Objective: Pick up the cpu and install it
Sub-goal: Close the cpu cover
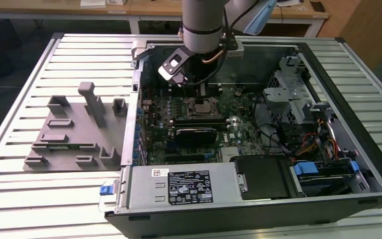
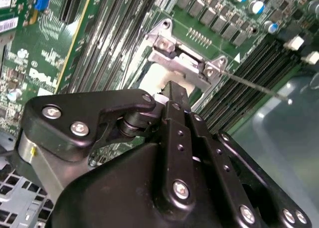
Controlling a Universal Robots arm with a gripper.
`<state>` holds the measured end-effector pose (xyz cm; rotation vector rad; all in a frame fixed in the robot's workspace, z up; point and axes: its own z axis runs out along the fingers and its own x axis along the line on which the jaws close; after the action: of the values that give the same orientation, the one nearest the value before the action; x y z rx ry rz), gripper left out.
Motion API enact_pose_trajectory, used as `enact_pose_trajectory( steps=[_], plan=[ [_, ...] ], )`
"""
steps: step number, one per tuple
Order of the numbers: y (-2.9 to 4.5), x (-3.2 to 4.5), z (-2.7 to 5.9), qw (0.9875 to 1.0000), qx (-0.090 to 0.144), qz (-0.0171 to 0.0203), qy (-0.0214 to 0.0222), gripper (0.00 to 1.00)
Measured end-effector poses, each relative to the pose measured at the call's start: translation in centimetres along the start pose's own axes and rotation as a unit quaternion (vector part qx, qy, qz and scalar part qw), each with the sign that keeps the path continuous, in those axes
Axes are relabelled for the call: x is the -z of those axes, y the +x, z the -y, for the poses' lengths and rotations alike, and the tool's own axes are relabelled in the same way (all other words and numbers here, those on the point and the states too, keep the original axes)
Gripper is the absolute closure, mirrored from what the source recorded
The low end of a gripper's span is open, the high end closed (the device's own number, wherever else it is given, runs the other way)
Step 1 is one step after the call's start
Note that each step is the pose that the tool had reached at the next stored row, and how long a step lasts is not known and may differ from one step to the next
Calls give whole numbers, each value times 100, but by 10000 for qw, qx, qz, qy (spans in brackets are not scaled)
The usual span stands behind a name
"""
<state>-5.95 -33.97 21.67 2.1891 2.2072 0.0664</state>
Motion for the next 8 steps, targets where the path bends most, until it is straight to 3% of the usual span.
enact_pose_trajectory(
  steps=[8],
  plan=[
    [-1, -12, 13, 10000, 54, -3, 3, 89]
  ],
)
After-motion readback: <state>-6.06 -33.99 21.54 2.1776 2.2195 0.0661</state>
